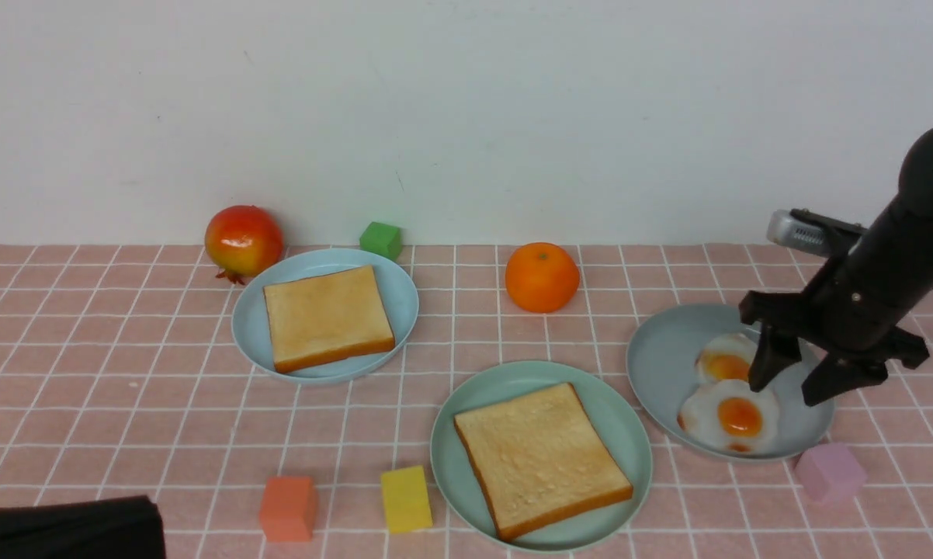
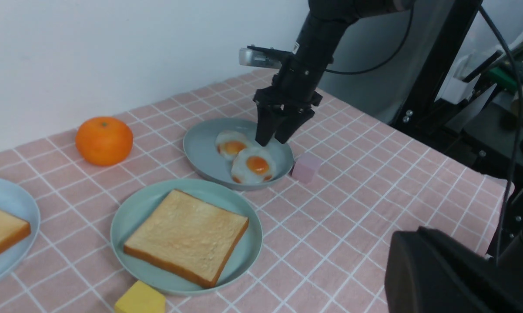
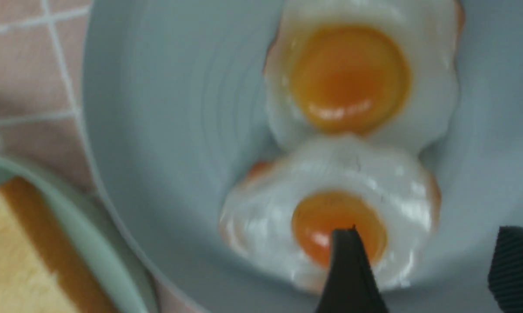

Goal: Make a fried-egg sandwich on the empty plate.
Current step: Use the right arm to grab a fried egg

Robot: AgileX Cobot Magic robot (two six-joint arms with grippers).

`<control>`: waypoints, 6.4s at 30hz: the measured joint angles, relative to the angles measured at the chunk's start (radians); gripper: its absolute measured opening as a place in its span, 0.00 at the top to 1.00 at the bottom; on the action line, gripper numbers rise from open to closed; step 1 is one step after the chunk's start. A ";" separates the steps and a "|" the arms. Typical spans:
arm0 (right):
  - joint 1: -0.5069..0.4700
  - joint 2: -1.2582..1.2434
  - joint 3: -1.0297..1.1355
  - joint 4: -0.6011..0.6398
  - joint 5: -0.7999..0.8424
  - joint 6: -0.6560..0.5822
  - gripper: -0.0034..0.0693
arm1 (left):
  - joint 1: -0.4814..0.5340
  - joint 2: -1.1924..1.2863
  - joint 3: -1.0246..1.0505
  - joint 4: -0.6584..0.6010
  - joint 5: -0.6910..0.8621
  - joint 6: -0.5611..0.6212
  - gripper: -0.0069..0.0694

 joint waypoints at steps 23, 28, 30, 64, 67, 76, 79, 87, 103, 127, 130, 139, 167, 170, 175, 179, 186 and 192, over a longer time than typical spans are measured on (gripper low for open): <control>0.001 0.071 -0.017 0.021 -0.034 -0.014 0.71 | 0.000 0.013 0.000 -0.007 0.001 -0.001 0.89; 0.001 0.071 -0.017 0.020 -0.032 -0.059 0.85 | 0.000 0.013 0.000 -0.007 0.001 -0.001 0.89; 0.001 0.071 -0.017 0.016 -0.032 -0.074 0.92 | 0.000 0.013 0.000 -0.007 0.001 -0.001 0.89; 0.331 0.020 -0.017 -0.411 -0.100 -0.035 0.24 | 0.000 0.013 0.000 -0.007 0.000 -0.001 0.89; 0.331 0.042 -0.019 -0.412 -0.120 -0.017 0.27 | 0.000 0.013 0.000 -0.007 0.000 -0.001 0.89; 0.331 0.048 -0.026 -0.362 -0.117 0.028 0.32 | 0.000 0.013 0.000 -0.007 0.000 -0.001 0.89; 0.331 0.059 -0.027 -0.370 -0.134 0.042 0.32 | 0.000 0.013 0.000 -0.006 0.000 -0.001 0.89; 0.331 0.088 -0.038 -0.377 -0.142 0.042 0.32 | 0.000 0.013 0.000 -0.006 0.000 -0.001 0.89; 0.339 0.115 -0.055 -0.431 -0.108 0.042 0.51 | 0.000 0.013 0.000 -0.006 0.000 -0.001 0.89; 0.279 -0.043 -0.112 -0.310 0.120 0.042 0.57 | 0.000 0.013 0.000 -0.007 0.000 -0.001 0.89; 0.182 -0.064 -0.060 -0.229 0.132 0.042 0.46 | 0.000 0.013 0.000 -0.007 0.004 -0.001 0.89; -0.069 -0.015 0.032 0.196 -0.001 -0.016 0.39 | 0.000 0.013 0.000 -0.007 0.019 -0.001 0.89; -0.073 0.083 0.030 0.257 -0.088 -0.026 0.39 | 0.000 0.013 0.000 -0.007 0.019 -0.001 0.89; -0.073 0.085 0.028 0.259 -0.086 -0.045 0.40 | 0.000 0.013 0.000 -0.007 0.019 -0.001 0.89; -0.073 0.087 0.027 0.263 -0.086 -0.079 0.50 | 0.000 0.013 0.000 -0.007 0.019 -0.001 0.89; -0.073 0.087 0.027 0.264 -0.071 -0.091 0.63 | 0.000 0.013 0.000 -0.007 0.019 -0.001 0.89; -0.074 0.082 0.025 0.252 -0.047 -0.094 0.72 | 0.000 0.013 0.000 -0.007 0.019 -0.001 0.89; -0.073 0.035 0.026 0.189 -0.009 -0.094 0.76 | 0.000 0.013 0.000 -0.007 0.019 -0.001 0.89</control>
